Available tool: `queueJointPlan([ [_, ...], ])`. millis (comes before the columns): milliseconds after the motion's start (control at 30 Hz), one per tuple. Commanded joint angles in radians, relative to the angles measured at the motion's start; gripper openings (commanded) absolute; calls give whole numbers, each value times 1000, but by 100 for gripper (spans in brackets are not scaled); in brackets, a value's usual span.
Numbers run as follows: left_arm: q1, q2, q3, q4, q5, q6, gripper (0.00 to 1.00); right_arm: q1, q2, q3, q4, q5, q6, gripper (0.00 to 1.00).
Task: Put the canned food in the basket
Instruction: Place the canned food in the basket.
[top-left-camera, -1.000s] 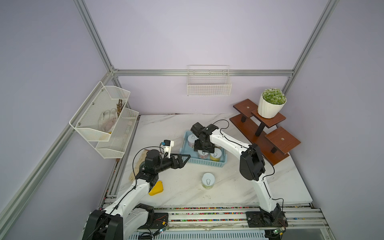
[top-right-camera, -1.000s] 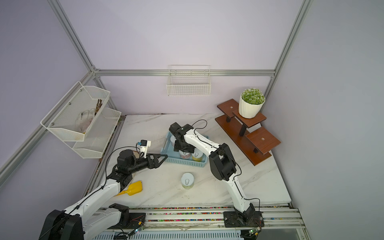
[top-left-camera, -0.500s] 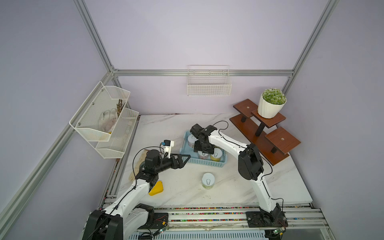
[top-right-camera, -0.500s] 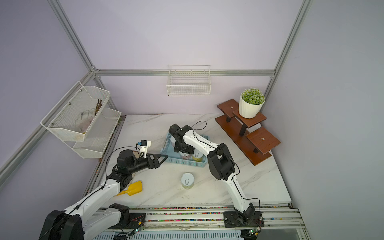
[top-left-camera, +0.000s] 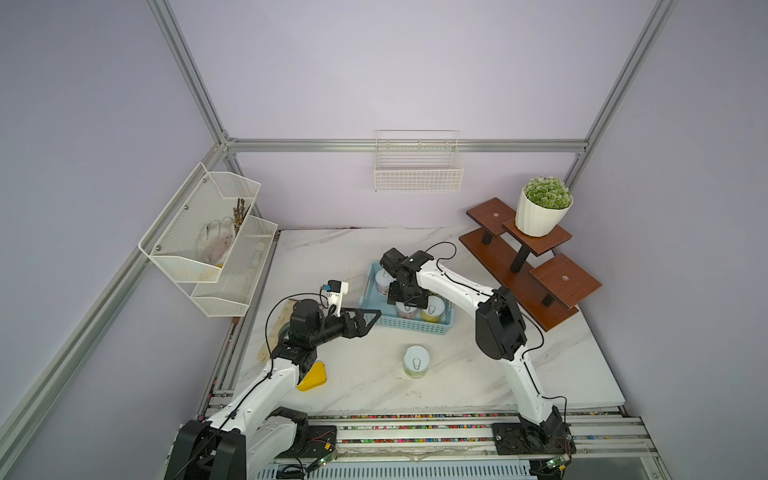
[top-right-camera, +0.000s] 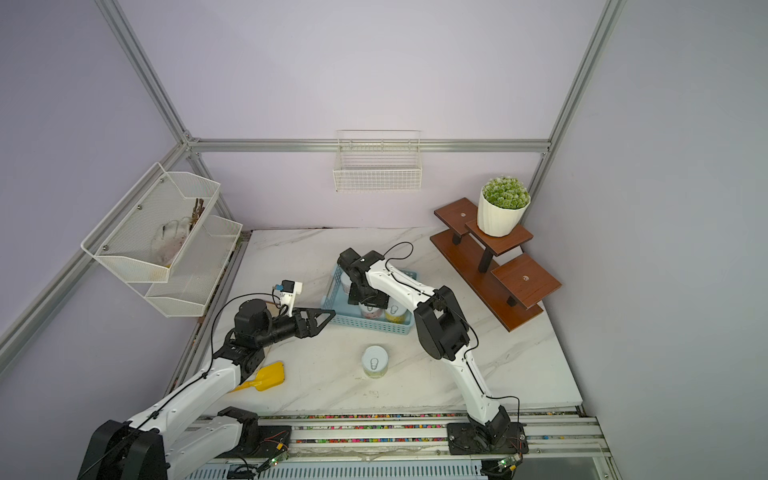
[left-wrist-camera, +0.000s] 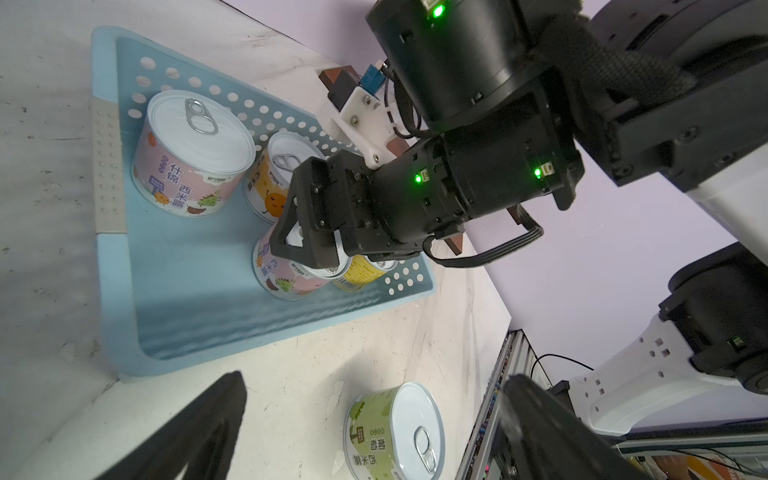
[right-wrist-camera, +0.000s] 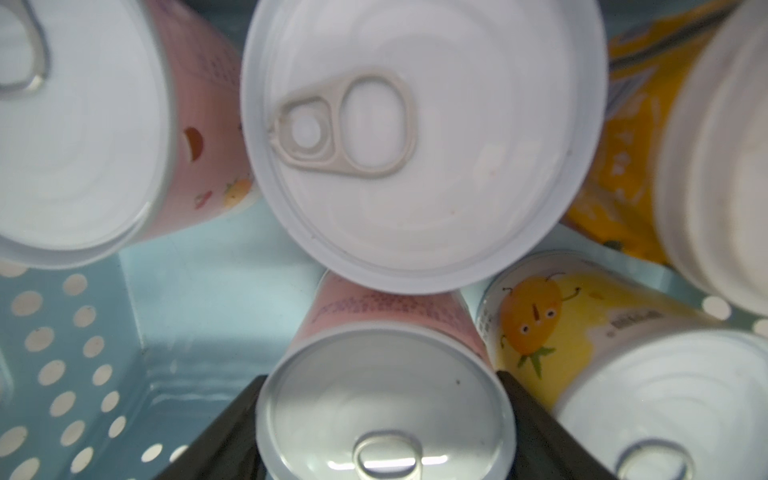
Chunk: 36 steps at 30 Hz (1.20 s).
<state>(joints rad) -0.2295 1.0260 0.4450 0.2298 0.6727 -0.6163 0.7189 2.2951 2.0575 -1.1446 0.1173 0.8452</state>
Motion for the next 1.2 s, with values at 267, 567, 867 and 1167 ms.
queueJointPlan([
  [267,-6,-24,20,-33,-20,45,100,-2,-3,30,6,17,-1,92],
  [567,-62,-66,60,-171,-121,101,100,-1,-73,24,27,-19,-34,93],
  [867,-218,-182,151,-452,-335,179,100,0,-377,-267,245,-93,-104,97],
  [1167,-343,-204,206,-591,-468,185,100,-1,-702,-636,454,-140,-193,100],
])
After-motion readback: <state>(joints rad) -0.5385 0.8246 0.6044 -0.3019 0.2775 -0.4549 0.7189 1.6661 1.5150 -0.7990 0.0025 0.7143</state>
